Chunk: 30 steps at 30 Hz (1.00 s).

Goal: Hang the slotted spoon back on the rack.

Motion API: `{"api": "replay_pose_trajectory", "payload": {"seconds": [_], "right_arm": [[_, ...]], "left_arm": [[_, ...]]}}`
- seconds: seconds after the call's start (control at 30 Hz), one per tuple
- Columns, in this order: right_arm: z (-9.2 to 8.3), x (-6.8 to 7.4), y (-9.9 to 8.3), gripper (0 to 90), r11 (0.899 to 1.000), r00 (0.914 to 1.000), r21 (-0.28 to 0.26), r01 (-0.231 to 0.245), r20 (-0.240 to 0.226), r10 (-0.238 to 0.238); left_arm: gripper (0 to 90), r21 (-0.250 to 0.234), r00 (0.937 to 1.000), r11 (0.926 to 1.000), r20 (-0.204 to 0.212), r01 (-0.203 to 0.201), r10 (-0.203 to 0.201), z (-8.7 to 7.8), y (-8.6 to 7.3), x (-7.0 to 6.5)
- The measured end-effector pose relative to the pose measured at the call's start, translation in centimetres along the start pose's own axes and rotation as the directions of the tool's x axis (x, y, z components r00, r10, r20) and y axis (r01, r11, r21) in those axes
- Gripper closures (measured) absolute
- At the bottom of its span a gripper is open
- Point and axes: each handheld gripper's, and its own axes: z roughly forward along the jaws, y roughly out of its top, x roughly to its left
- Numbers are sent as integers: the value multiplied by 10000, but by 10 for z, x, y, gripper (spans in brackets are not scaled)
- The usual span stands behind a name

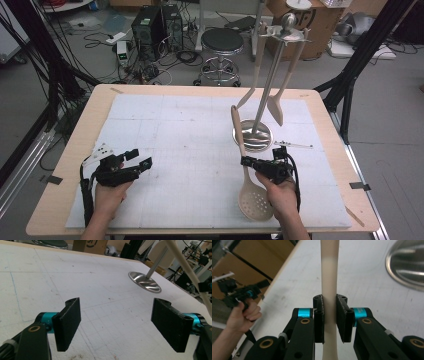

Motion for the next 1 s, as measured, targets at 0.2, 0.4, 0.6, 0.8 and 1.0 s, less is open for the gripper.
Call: {"api": "replay_pose_trajectory", "payload": {"seconds": [0.2, 0.4, 0.6, 0.8, 1.0], "right_arm": [[-13, 6, 2, 786, 9945, 9993, -1005, 296, -183, -316], [-22, 11, 5, 785, 9865, 9983, -1566, 474, -273, -523], [-34, 19, 9, 785, 9681, 9960, -2386, 765, -257, -851], [-47, 26, 9, 785, 9348, 9925, -3382, 1086, -153, -1209], [-56, 31, 11, 785, 9140, 9900, -3835, 1321, 48, -1411]], "left_arm": [[244, -32, 10000, 10000, 1, 32, -32, 0, 0, 0], [245, -40, 10000, 10000, 5, 30, -30, -1, 0, 0], [245, -50, 10000, 10000, -2, 72, -72, -1, 0, 1], [244, -65, 10000, 10000, -17, 69, -69, -1, 0, 1], [244, -47, 10000, 10000, -25, 54, -54, -1, 0, 1]]}}
